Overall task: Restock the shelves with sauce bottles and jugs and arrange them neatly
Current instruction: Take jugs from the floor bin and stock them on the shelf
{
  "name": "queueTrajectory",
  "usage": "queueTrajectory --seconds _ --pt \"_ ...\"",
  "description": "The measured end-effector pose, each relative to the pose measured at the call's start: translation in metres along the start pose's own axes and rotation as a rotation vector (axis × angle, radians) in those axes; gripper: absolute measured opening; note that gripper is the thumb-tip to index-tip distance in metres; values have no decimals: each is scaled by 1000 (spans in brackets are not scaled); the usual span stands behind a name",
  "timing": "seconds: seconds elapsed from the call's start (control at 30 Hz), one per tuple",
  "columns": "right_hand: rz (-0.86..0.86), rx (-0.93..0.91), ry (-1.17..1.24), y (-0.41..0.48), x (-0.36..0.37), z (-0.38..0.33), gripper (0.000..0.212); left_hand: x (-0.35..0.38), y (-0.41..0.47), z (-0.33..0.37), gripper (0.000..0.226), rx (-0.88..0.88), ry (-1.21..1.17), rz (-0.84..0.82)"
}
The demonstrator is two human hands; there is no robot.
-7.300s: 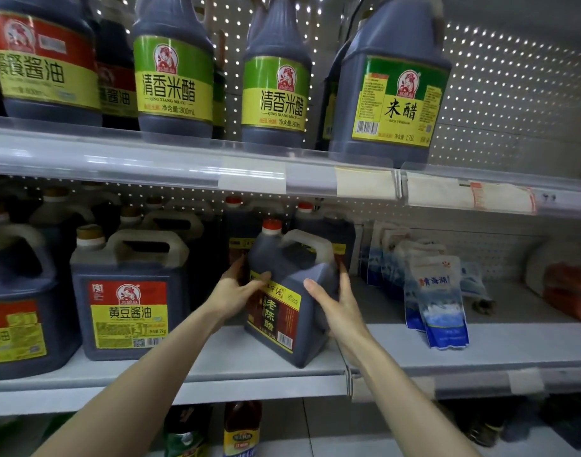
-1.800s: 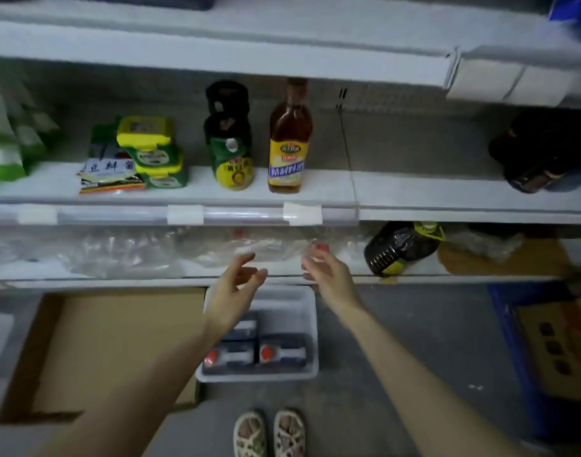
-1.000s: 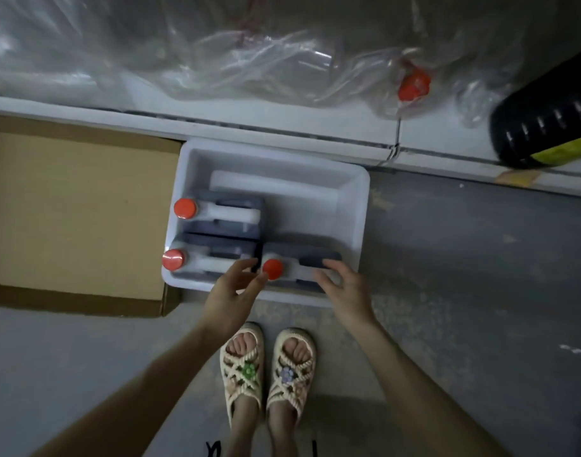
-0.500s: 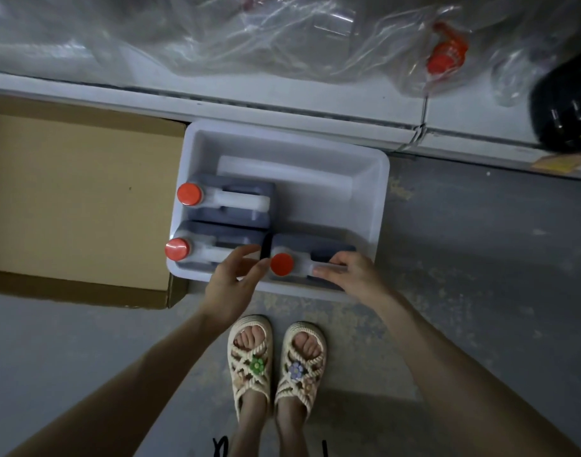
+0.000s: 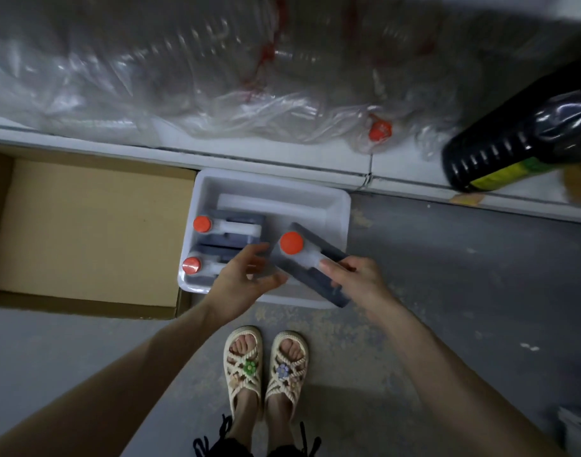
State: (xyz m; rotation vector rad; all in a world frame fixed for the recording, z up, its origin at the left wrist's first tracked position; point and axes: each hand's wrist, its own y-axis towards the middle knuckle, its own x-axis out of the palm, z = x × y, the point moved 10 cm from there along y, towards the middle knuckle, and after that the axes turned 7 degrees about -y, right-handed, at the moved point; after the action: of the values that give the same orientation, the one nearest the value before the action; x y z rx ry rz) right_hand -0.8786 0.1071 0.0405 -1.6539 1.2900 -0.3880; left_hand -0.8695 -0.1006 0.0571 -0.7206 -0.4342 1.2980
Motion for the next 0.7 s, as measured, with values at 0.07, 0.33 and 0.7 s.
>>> queueTrajectory --seconds 0.07,0.33,0.7 --pt "24 -27 11 -39 -24 -28 28 2 -21 37 58 42 -30 -25" --pt "134 -183 -42 -210 -126 -161 41 -11 -111 216 107 301 38 -131" --pt "318 -432 -162 -471 -242 -356 40 -29 -291 489 102 751 153 -207"
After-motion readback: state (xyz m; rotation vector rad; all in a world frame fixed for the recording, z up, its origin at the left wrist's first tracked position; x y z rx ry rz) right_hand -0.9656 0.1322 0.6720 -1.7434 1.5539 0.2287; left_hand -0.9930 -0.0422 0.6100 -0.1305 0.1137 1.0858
